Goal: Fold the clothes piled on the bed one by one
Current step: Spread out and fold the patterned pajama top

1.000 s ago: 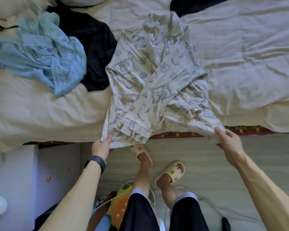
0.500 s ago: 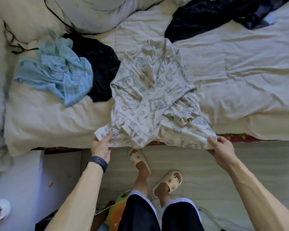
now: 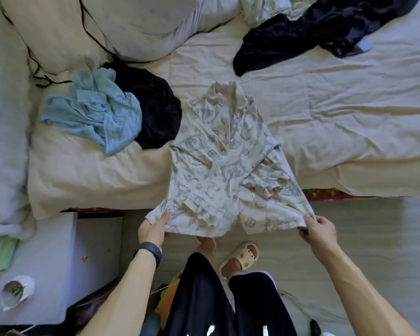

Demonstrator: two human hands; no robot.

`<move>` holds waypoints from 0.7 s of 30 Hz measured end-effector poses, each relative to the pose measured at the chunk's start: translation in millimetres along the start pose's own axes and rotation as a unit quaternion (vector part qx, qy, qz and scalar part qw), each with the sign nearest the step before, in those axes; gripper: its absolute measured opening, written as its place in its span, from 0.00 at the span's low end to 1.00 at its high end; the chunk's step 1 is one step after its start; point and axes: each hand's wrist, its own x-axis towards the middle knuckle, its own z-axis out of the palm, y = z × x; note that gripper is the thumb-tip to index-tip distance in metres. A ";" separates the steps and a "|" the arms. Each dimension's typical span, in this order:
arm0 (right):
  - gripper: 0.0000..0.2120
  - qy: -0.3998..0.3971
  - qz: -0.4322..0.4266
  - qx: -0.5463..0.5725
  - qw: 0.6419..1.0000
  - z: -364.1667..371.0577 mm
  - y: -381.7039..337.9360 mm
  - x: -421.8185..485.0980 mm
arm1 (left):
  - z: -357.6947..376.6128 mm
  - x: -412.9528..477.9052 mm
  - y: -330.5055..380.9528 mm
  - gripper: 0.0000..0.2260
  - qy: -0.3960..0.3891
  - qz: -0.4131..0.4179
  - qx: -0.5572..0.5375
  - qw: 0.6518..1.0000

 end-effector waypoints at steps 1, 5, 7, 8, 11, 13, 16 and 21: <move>0.10 -0.005 0.004 -0.002 1.000 -0.7 -1.5 -3.4 | 1.0 -3.9 2.3 0.29 -0.010 -0.006 0.003 1.000; 0.09 -0.042 -0.006 0.040 0.998 11.5 -35.5 -6.5 | 12.8 -4.8 32.2 0.24 -0.026 -0.004 -0.013 1.000; 0.09 -0.054 -0.022 0.060 0.996 23.9 -63.0 -4.2 | 22.7 2.5 59.3 0.21 -0.045 -0.006 -0.036 0.998; 0.08 -0.057 -0.032 0.066 0.996 31.4 -77.5 -2.6 | 27.8 7.0 75.1 0.18 -0.070 -0.005 -0.049 0.996; 0.08 -0.072 -0.044 0.105 0.991 56.4 -123.1 10.3 | 44.7 21.5 127.1 0.07 -0.108 0.013 -0.090 0.990; 0.08 -0.080 -0.036 0.124 0.988 76.9 -154.3 23.9 | 59.6 34.5 162.2 0.03 -0.118 0.026 -0.119 0.986; 0.07 -0.061 -0.033 0.128 0.989 111.2 -198.5 55.8 | 90.6 65.9 213.6 0.03 -0.140 0.034 -0.140 0.980; 0.09 -0.008 -0.066 0.073 0.995 187.8 -263.5 147.7 | 161.3 168.4 276.2 0.06 -0.106 0.010 -0.092 0.990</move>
